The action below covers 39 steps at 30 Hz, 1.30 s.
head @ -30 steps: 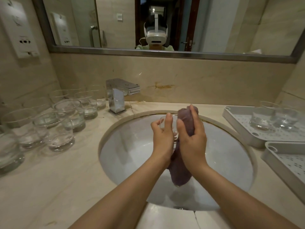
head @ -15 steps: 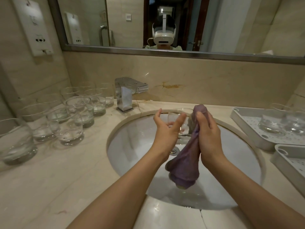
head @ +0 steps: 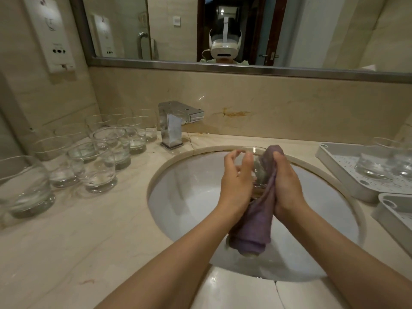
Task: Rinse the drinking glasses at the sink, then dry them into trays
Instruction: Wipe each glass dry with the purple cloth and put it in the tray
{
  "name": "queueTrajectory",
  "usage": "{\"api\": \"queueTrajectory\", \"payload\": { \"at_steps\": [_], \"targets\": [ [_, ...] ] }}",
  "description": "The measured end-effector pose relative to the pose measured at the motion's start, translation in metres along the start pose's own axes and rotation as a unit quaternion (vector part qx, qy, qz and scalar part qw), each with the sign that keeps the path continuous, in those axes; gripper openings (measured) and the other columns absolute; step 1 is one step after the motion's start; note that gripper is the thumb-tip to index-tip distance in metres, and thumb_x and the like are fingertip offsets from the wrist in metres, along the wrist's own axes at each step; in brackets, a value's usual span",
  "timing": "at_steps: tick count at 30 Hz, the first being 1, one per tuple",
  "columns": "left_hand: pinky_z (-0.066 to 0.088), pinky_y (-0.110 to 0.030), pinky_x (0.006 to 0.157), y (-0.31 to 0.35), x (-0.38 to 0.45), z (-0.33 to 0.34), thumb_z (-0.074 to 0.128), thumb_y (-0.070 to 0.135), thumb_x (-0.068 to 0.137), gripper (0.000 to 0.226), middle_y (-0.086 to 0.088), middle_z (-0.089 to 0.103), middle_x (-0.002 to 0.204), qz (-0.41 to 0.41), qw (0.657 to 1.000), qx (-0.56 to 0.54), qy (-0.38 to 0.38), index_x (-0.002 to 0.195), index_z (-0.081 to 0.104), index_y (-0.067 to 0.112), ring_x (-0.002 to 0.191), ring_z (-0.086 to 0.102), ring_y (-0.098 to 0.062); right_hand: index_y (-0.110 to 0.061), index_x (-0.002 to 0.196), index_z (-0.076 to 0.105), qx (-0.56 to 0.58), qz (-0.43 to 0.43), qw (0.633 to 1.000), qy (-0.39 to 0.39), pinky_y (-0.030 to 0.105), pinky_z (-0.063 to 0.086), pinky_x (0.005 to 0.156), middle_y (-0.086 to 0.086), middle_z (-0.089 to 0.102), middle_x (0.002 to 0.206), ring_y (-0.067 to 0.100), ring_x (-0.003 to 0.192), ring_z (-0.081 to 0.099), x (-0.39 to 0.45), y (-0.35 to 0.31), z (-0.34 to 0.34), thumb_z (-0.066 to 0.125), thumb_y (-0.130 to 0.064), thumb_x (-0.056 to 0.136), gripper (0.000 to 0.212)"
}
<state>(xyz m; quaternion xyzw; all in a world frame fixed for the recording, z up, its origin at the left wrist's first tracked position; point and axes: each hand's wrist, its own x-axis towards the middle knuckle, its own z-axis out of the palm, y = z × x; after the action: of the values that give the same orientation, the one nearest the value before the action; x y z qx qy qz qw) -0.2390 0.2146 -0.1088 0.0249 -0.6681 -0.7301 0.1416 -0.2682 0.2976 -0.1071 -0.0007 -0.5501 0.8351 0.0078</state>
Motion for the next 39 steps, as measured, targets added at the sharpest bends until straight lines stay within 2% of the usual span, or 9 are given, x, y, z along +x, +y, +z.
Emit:
{"api": "queueTrajectory", "payload": {
  "at_steps": [7,10,13,16,22,28,32,35,39],
  "targets": [
    [0.039,-0.012,0.076,0.001,0.005,-0.012,0.069,0.07,0.065,0.106,-0.004,0.048,0.122,-0.024,0.995,0.06,-0.073,0.145,0.012,0.031,0.105,0.053,-0.009,-0.002,0.108,0.057,-0.008,0.024,0.999,0.023,0.045,0.052,0.085,0.012,0.064,0.099,0.027,0.092,0.063,-0.003,-0.005,-0.001,0.054,-0.037,0.091,0.039],
    [0.049,-0.018,0.078,0.002,0.004,-0.014,0.061,0.05,0.085,0.077,-0.004,0.053,0.11,-0.012,0.999,0.025,-0.023,0.141,0.013,0.027,0.096,0.057,-0.013,-0.021,0.111,0.062,-0.12,-0.126,0.985,0.003,0.024,0.05,0.082,-0.004,0.063,0.098,0.011,0.094,0.06,-0.013,-0.007,0.004,0.051,-0.027,0.097,0.018],
    [0.053,-0.031,0.081,0.005,0.006,-0.015,0.046,0.051,0.094,0.052,-0.002,0.059,0.106,-0.027,0.998,-0.048,0.024,0.133,0.027,0.023,0.095,0.062,-0.016,-0.031,0.134,0.046,-0.267,-0.295,0.917,-0.041,0.005,0.038,0.087,-0.016,0.053,0.117,-0.012,0.103,0.05,-0.026,0.003,0.008,0.056,-0.027,0.095,0.04],
    [0.052,-0.019,0.064,0.006,0.004,-0.014,0.038,0.05,0.098,0.045,0.005,0.057,0.103,-0.056,0.992,-0.094,0.058,0.133,0.033,0.021,0.087,0.061,-0.006,-0.035,0.142,0.036,-0.368,-0.377,0.849,-0.035,0.03,0.041,0.103,0.001,0.05,0.13,0.011,0.121,0.049,-0.024,0.025,0.011,0.049,-0.044,0.088,0.055],
    [0.049,-0.039,0.094,0.003,0.003,-0.007,0.035,0.053,0.098,0.047,-0.001,0.059,0.102,-0.034,0.999,-0.01,0.035,0.133,0.031,0.021,0.093,0.061,-0.013,-0.032,0.128,0.05,-0.2,-0.262,0.944,-0.011,0.004,0.038,0.09,-0.021,0.055,0.118,-0.019,0.103,0.051,-0.013,0.009,0.011,0.054,-0.025,0.096,0.033],
    [0.047,-0.012,0.07,0.004,-0.003,-0.005,0.047,0.05,0.094,0.056,0.007,0.054,0.103,-0.028,0.999,-0.007,-0.031,0.139,0.027,0.023,0.082,0.06,0.006,-0.006,0.114,0.061,-0.026,-0.025,0.999,-0.002,0.046,0.052,0.088,0.027,0.063,0.116,0.039,0.101,0.065,-0.003,-0.006,0.003,0.052,-0.034,0.091,0.037],
    [0.041,-0.003,0.066,0.007,-0.002,-0.009,0.059,0.049,0.085,0.076,-0.006,0.049,0.126,-0.018,0.999,0.02,-0.036,0.143,0.014,0.028,0.097,0.053,-0.003,-0.022,0.108,0.062,-0.061,-0.063,0.996,0.001,0.047,0.05,0.096,0.013,0.067,0.112,0.03,0.106,0.064,-0.008,-0.009,0.006,0.047,-0.034,0.096,0.023],
    [0.045,-0.018,0.078,0.009,0.002,-0.013,0.059,0.048,0.086,0.063,-0.012,0.048,0.124,-0.008,1.0,0.018,-0.011,0.131,0.018,0.032,0.102,0.056,-0.019,-0.024,0.116,0.06,-0.12,-0.137,0.983,-0.017,0.032,0.048,0.094,-0.001,0.065,0.109,0.017,0.108,0.06,-0.016,-0.007,0.009,0.048,-0.029,0.099,0.022],
    [0.045,-0.021,0.082,0.011,0.005,-0.017,0.044,0.044,0.097,0.049,0.013,0.052,0.104,-0.013,0.996,-0.074,0.047,0.137,0.024,0.024,0.091,0.055,-0.002,-0.034,0.142,0.038,-0.33,-0.328,0.883,-0.057,0.031,0.039,0.104,0.004,0.049,0.135,0.014,0.123,0.048,-0.026,0.012,0.013,0.052,-0.039,0.094,0.051]
  ]
}}
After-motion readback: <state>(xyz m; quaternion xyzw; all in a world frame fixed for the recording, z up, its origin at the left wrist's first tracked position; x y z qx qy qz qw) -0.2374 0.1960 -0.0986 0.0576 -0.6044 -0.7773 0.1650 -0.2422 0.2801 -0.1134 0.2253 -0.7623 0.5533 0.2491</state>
